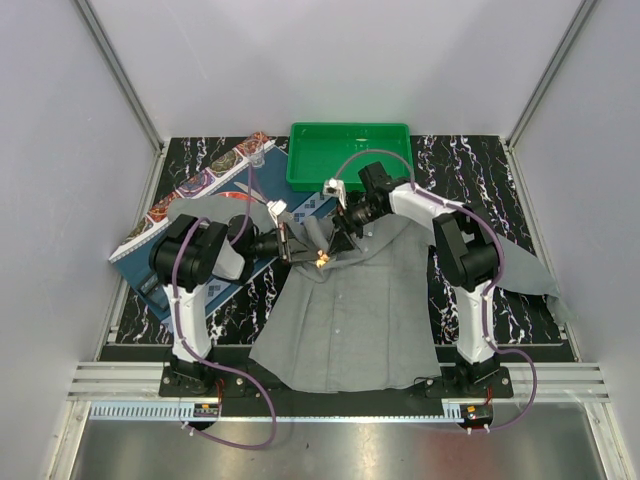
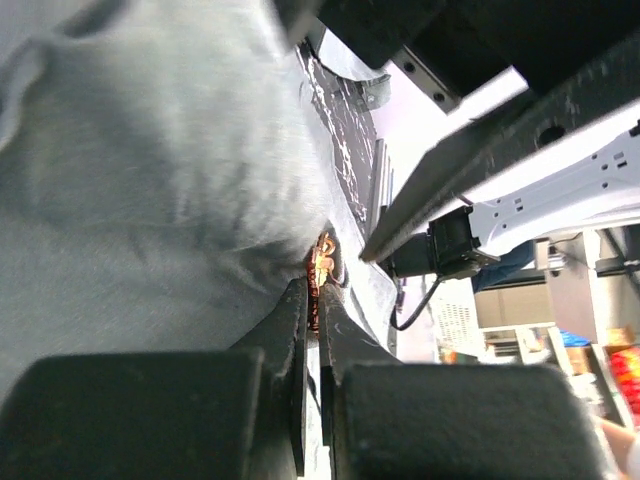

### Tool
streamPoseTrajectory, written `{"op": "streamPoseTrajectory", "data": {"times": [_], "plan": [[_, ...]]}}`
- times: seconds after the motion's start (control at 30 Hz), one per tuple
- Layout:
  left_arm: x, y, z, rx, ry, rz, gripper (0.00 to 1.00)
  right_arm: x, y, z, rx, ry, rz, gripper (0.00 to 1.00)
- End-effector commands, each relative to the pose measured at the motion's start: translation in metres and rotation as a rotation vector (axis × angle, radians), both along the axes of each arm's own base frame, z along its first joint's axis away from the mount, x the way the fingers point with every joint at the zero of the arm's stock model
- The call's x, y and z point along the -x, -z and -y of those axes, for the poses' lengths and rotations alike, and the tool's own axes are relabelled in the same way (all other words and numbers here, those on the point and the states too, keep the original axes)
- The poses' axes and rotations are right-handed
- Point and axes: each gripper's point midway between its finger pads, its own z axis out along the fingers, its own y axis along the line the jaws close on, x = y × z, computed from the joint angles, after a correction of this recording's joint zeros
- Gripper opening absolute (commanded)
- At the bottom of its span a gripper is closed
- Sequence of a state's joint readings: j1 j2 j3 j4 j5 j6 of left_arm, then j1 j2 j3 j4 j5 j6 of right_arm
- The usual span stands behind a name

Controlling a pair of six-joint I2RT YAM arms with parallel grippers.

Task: Pin the brooch onto the clothing
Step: Pin the brooch onto the flattened clothing.

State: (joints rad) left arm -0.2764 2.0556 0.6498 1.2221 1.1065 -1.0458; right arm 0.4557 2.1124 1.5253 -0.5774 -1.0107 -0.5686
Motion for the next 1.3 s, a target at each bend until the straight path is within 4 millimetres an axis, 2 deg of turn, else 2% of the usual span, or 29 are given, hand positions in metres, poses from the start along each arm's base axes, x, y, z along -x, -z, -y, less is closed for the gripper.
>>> {"op": "streamPoseTrajectory", "data": {"times": [0.0, 0.07, 0.1, 0.13, 0.17, 0.2, 0.23, 0.3, 0.33, 0.37, 0.4, 0.43, 0.47, 0.5, 0.57, 0.67, 0.73, 0.77, 0.8, 0.87, 0.9, 1.0, 1.03, 1.1, 1.13, 1.17, 1.2, 1.23, 1.27], "plan": [[-0.028, -0.077, -0.005, 0.057, -0.036, 0.586, 0.0, -0.045, -0.033, 0.008, -0.028, 0.116, 0.032, 0.85], [-0.036, -0.073, -0.009, -0.033, -0.046, 0.566, 0.0, -0.061, -0.038, 0.014, -0.023, 0.179, -0.003, 0.86], [-0.049, -0.074, -0.012, -0.097, -0.051, 0.698, 0.0, -0.066, -0.039, 0.016, -0.013, 0.212, -0.022, 0.86], [-0.049, -0.062, -0.018, -0.184, -0.053, 0.62, 0.0, -0.074, -0.043, 0.017, -0.017, 0.23, -0.022, 0.87], [-0.054, -0.059, -0.021, -0.239, -0.049, 0.645, 0.0, -0.079, -0.043, 0.021, -0.008, 0.254, -0.033, 0.87], [-0.065, -0.062, -0.024, -0.31, -0.029, 0.787, 0.0, -0.084, -0.044, 0.026, 0.003, 0.285, -0.048, 0.87], [-0.064, -0.045, -0.033, -0.412, -0.023, 0.729, 0.0, -0.09, -0.047, 0.028, 0.002, 0.298, -0.055, 0.87], [-0.078, -0.053, -0.041, -0.512, -0.016, 0.859, 0.0, -0.096, -0.048, 0.037, 0.011, 0.347, -0.098, 0.88], [-0.083, -0.054, -0.044, -0.526, -0.043, 0.848, 0.0, -0.1, -0.049, 0.039, 0.012, 0.359, -0.101, 0.88], [-0.09, -0.061, -0.042, -0.544, -0.04, 0.863, 0.0, -0.099, -0.048, 0.043, 0.022, 0.37, -0.121, 0.88], [-0.085, -0.057, -0.035, -0.571, 0.008, 0.869, 0.0, -0.101, -0.046, 0.047, 0.038, 0.391, -0.13, 0.88], [-0.091, -0.057, -0.035, -0.633, 0.005, 0.894, 0.0, -0.104, -0.05, 0.052, 0.043, 0.406, -0.123, 0.88], [-0.096, -0.06, -0.032, -0.683, 0.031, 0.981, 0.0, -0.101, -0.049, 0.056, 0.059, 0.413, -0.134, 0.88], [-0.089, -0.061, -0.023, -0.709, 0.067, 1.028, 0.0, -0.103, -0.05, 0.061, 0.075, 0.43, -0.128, 0.88], [-0.096, -0.059, -0.029, -0.831, 0.1, 1.129, 0.0, -0.103, -0.051, 0.072, 0.106, 0.454, -0.142, 0.88], [-0.083, -0.037, -0.037, -0.949, 0.222, 1.182, 0.0, -0.104, -0.046, 0.089, 0.169, 0.489, -0.173, 0.88], [-0.076, -0.032, -0.035, -1.01, 0.319, 1.324, 0.0, -0.107, -0.042, 0.101, 0.203, 0.51, -0.164, 0.88], [-0.069, -0.02, -0.037, -1.038, 0.385, 1.375, 0.0, -0.106, -0.041, 0.106, 0.218, 0.518, -0.165, 0.89], [-0.063, -0.016, -0.026, -1.044, 0.422, 1.424, 0.04, -0.108, -0.037, 0.112, 0.242, 0.518, -0.146, 0.89], [-0.057, 0.003, -0.028, -1.114, 0.478, 1.465, 0.1, -0.11, -0.041, 0.119, 0.259, 0.525, -0.129, 0.89], [-0.055, 0.004, -0.022, -1.115, 0.484, 1.498, 0.13, -0.113, -0.04, 0.123, 0.271, 0.53, -0.118, 0.89], [-0.045, 0.009, -0.021, -1.098, 0.533, 1.522, 0.3, -0.119, -0.043, 0.132, 0.286, 0.537, -0.105, 0.89], [-0.039, 0.005, -0.018, -1.061, 0.545, 1.538, 0.41, -0.122, -0.048, 0.133, 0.283, 0.535, -0.088, 0.89], [-0.025, -0.007, -0.023, -1.015, 0.571, 1.559, 0.49, -0.124, -0.046, 0.139, 0.303, 0.53, -0.08, 0.9], [-0.017, -0.015, -0.019, -0.938, 0.567, 1.552, 0.54, -0.127, -0.048, 0.14, 0.31, 0.526, -0.055, 0.9], [-0.018, -0.041, -0.017, -0.89, 0.506, 1.543, 0.56, -0.129, -0.047, 0.144, 0.325, 0.525, -0.038, 0.9], [-0.02, -0.044, -0.034, -0.884, 0.492, 1.451, 0.57, -0.135, -0.04, 0.15, 0.361, 0.526, -0.005, 0.9], [-0.017, -0.058, -0.034, -0.806, 0.479, 1.414, 0.58, -0.14, -0.042, 0.154, 0.374, 0.528, 0.02, 0.9], [-0.032, -0.086, -0.037, -0.788, 0.428, 1.405, 0.58, -0.142, -0.038, 0.158, 0.402, 0.527, 0.039, 0.9]]}}
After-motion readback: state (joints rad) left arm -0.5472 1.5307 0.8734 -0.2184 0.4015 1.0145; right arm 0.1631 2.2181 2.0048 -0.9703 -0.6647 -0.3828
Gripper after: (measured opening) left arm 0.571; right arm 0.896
